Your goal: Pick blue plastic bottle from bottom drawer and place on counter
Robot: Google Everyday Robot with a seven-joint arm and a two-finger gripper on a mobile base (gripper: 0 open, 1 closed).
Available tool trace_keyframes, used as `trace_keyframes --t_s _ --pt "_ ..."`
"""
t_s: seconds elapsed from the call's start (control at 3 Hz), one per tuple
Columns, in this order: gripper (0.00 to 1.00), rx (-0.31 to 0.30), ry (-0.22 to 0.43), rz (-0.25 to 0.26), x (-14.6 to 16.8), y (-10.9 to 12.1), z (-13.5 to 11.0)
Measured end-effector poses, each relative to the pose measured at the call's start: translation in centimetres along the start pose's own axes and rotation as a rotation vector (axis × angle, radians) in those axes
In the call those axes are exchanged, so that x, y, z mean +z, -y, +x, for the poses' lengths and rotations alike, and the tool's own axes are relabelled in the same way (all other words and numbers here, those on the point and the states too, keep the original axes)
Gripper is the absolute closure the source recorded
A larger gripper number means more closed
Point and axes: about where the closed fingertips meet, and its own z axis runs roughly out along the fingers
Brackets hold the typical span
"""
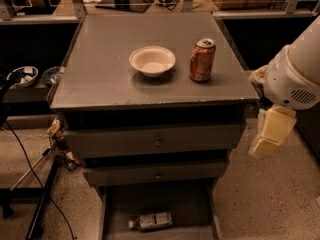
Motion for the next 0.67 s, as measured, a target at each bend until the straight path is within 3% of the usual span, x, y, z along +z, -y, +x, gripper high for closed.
trace_keyframes --t_s 0.33,0.67 --pt "0.00 0.000 -0.001 -0.001 0.1 -0.1 0.0" --pt "0.00 -0.010 -0.005 -0.016 2.0 -1.5 -0.3"
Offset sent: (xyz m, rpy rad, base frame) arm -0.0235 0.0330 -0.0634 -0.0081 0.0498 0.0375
